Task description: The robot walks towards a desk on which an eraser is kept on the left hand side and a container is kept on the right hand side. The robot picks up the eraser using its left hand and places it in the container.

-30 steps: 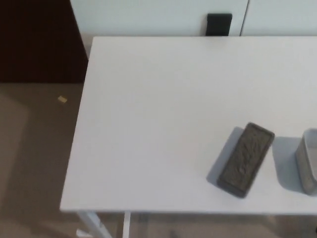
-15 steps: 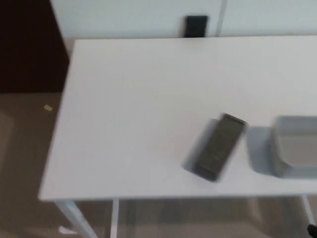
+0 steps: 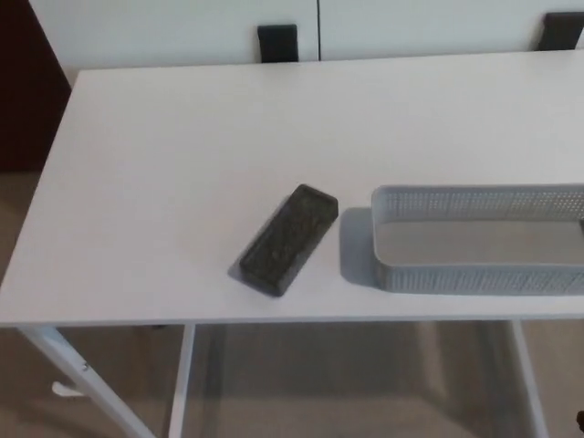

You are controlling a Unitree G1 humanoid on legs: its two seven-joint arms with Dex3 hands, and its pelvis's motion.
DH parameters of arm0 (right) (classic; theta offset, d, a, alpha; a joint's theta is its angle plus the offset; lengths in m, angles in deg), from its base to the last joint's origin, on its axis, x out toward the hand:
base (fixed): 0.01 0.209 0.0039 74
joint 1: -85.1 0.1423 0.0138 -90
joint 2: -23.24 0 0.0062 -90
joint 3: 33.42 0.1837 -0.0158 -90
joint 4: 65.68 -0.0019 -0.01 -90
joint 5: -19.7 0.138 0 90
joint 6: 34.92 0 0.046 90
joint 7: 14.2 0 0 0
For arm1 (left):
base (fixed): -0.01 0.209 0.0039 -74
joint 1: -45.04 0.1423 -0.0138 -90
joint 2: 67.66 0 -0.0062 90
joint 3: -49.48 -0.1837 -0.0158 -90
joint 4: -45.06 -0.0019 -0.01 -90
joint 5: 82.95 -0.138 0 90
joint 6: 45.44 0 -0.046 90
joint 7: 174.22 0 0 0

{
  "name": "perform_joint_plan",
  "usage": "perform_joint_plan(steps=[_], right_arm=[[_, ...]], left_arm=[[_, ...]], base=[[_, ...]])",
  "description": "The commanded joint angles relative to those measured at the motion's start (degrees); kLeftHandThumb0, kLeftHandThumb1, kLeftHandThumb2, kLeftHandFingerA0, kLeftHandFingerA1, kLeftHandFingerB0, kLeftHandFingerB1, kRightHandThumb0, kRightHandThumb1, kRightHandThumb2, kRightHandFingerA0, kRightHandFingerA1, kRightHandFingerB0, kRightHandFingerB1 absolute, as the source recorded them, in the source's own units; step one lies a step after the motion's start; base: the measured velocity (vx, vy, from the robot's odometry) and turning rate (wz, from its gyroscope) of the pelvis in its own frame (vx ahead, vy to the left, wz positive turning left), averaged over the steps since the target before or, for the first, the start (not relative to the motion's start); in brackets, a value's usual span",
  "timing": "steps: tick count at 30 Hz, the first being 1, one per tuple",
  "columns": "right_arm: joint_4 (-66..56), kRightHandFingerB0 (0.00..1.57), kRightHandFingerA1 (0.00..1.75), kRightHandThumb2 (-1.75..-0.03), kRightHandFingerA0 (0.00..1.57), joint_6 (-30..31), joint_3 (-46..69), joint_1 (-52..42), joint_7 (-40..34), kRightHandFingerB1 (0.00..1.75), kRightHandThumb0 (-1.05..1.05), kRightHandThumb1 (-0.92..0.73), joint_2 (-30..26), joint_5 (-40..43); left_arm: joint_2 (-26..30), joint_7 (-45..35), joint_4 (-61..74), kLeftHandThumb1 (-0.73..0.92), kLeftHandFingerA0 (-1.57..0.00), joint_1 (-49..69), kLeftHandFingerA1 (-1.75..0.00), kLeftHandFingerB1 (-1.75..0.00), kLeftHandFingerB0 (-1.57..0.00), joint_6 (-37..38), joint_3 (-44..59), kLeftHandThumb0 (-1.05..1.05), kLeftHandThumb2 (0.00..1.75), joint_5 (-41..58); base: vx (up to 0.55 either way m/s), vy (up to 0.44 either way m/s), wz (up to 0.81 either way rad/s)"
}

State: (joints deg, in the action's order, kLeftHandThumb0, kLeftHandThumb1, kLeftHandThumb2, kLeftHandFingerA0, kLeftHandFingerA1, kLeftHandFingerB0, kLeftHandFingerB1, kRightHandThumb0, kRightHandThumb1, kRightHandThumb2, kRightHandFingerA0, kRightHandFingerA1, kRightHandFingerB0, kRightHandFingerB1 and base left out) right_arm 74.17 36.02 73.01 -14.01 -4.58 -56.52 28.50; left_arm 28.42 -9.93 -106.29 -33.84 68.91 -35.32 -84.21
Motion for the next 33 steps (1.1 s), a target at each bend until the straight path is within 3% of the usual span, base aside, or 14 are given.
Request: perform_joint_plan(steps=[1,4,5,6,10,11,12,13,14,20,21,33], right_arm=[[-0.66,0.35,0.63,-0.68,0.57,0.71,-0.63,-0.01,-0.29,0.51,-0.38,-0.4,-0.26,-0.18],[0.24,0.35,0.64,-0.68,0.58,0.84,-0.92,1.32,-0.57,0.51,-0.36,-0.41,-0.38,-0.36],[0.31,0.39,0.59,-0.55,0.64,0.73,-1.03,1.46,-0.76,0.44,-0.29,-0.5,-0.37,-0.42],[0.34,0.36,0.64,-0.68,0.59,0.53,-1.21,1.36,-1.06,0.51,-0.36,-0.42,-0.23,-0.67],[-0.5,0.35,0.6,-0.69,0.51,0.32,-1.54,-0.02,-0.76,0.51,-0.38,-0.42,0.18,-0.62],[-0.62,0.36,0.63,-0.69,0.59,0.8,-1.54,-0.02,-1.24,0.51,-0.37,-0.41,0.42,-0.58],[-0.85,0.4,0.58,-0.55,0.65,0.79,-1.68,-0.18,-1.22,0.43,-0.29,-0.5,0.4,-0.71],[-0.67,0.4,0.58,-0.55,0.63,0.77,-1.66,0.15,-1.2,0.44,-0.28,-0.5,0.48,-0.58],[0.02,0.37,0.64,-0.68,0.6,0.45,-1.78,0.75,-1.35,0.52,-0.37,-0.41,0.33,-0.82],[-0.1,0.36,0.63,-0.69,0.59,0.54,-2.94,1.11,-1.71,0.51,-0.37,-0.42,-0.07,-1.95],[-0.39,0.39,0.58,-0.55,0.65,0.92,-3.05,0.96,-1.22,0.43,-0.31,-0.51,-0.16,-1.73],[-0.68,0.41,0.6,-0.55,0.69,1.21,-3.96,0.66,-1.55,0.43,-0.3,-0.5,-0.26,-2.51]], left_arm=[[1.79,1.13,1.25,0.6,-0.26,0.07,-0.32,-0.29,-0.2,1.25,-0.55,-0.43,0.6,-1.47],[2.19,1.87,2.47,0.61,-0.26,-0.21,-0.33,-0.29,-0.21,1.32,-0.88,-0.44,0.6,-2.07],[2.31,1.75,2.6,0.61,-0.26,-0.42,-0.33,-0.29,-0.21,1.19,-0.98,-0.44,0.6,-2.08],[2.58,1.55,2.77,0.61,-0.26,-0.56,-0.33,-0.29,-0.21,1.25,-1.11,-0.44,0.6,-2.11],[3.01,1.23,3.09,0.61,-0.25,-0.4,-0.33,-0.28,-0.2,0.97,-1.4,-0.43,0.6,-2.09],[3.1,1.4,3.12,0.61,-0.26,-0.49,-0.34,-0.29,-0.2,0.89,-1.57,-0.43,0.6,-2.28],[3.19,1.58,3.06,0.61,-0.26,-0.56,-0.33,-0.28,-0.2,0.88,-1.79,-0.44,0.6,-2.54],[3.33,1.78,3.19,0.61,-0.26,-0.68,-0.33,-0.29,-0.2,0.82,-1.99,-0.44,0.6,-2.77],[3.38,1.83,3.59,0.62,-0.26,-0.62,-0.33,-0.28,-0.2,0.79,-2.02,-0.44,0.6,-2.77],[3.63,2.38,3.51,0.62,-0.27,-0.52,-0.34,-0.29,-0.2,1.26,-2.11,-0.45,0.6,-3.22],[3.66,2.58,3.67,0.62,-0.27,-0.45,-0.34,-0.29,-0.2,1.11,-2.25,-0.45,0.6,-3.5],[3.69,3.47,4.68,0.61,-0.28,0.26,-0.34,-0.29,-0.21,0.94,-2.87,-0.45,0.6,-4.31]], base=[[-0.03,0.16,-0.06],[-0.01,0.185,0.05],[0.07,0.19,-0.09],[0.07,0.173,0.25],[-0.04,0.044,0.08],[-0.02,-0.035,0.13],[-0.1,-0.059,0.03],[-0.12,-0.081,0.01],[-0.06,-0.094,-0.02],[-0.03,-0.062,0.0],[0.0,0.0,0.0],[0.0,0.0,0.0]])
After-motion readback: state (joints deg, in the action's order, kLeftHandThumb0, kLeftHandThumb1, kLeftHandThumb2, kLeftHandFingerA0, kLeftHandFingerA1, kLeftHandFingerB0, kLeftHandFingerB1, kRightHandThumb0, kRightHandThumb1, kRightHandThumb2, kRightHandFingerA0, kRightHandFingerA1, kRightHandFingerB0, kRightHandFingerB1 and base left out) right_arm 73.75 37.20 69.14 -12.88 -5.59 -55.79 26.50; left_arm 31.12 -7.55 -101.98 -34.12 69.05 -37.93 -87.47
